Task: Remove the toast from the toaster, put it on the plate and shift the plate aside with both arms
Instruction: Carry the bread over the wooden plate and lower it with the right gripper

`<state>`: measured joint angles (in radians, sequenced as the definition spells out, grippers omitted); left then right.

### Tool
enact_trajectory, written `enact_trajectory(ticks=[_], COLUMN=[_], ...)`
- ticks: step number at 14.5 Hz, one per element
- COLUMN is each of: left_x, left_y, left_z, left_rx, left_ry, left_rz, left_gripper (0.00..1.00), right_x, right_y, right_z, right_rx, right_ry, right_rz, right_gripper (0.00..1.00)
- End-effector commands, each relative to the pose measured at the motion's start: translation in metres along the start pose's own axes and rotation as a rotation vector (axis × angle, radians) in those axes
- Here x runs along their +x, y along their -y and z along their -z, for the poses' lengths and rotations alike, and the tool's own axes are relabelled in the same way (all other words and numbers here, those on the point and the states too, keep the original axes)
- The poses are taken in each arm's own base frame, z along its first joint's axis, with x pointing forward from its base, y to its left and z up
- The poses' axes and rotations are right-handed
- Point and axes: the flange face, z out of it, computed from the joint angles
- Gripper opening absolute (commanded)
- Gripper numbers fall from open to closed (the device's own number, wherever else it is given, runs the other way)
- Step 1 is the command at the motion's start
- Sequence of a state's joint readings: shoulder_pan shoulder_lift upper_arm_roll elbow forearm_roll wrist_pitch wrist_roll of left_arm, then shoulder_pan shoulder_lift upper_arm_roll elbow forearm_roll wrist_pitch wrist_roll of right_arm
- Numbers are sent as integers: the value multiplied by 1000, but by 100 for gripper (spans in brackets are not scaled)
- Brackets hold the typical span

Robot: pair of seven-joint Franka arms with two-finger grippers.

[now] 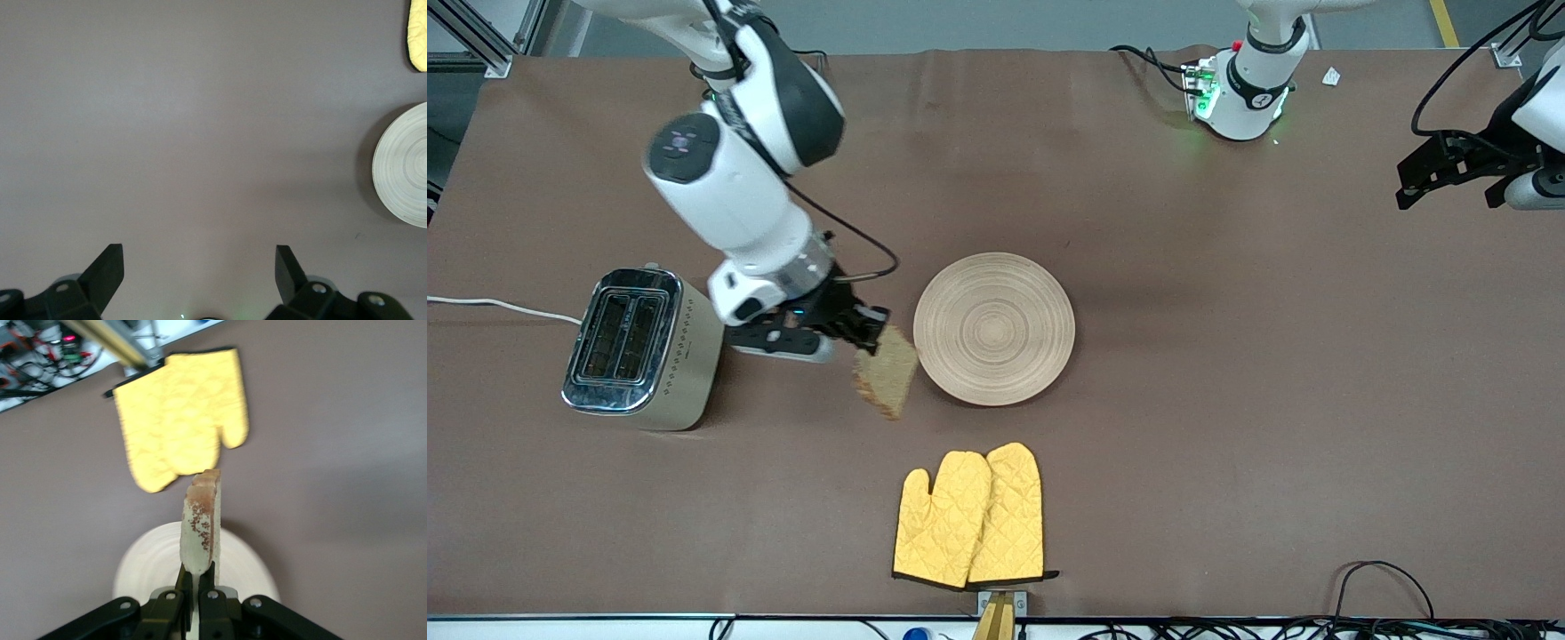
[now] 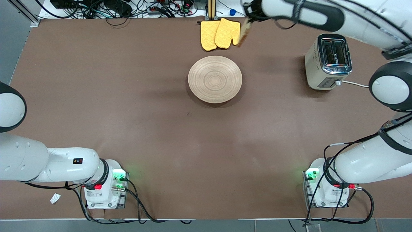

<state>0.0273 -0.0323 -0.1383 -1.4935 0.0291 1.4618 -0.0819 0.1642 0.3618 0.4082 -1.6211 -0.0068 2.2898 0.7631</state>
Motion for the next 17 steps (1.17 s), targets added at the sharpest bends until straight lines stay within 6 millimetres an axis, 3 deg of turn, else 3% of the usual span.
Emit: enact_trajectory(ticks=[1, 4, 7, 13, 17], left_x=[4, 7, 11, 17, 17], left_y=[2, 1, 1, -1, 0], left_z=[1, -5, -11, -21, -21], left_rx=[18, 16, 14, 10, 7], left_ry=[10, 21, 33, 51, 50], left_rz=[-13, -13, -16, -20, -17], left_gripper=[100, 100, 100, 100, 100], right_x=[-26, -62, -97, -147, -143], right_y=[7, 14, 13, -6, -41], right_z=[-37, -95, -136, -170, -184], right_rx=[113, 224, 302, 260, 216], right_ry=[13, 0, -14, 52, 59], right_rz=[-63, -68, -61, 13, 102], right_gripper=[0, 0, 0, 0, 0])
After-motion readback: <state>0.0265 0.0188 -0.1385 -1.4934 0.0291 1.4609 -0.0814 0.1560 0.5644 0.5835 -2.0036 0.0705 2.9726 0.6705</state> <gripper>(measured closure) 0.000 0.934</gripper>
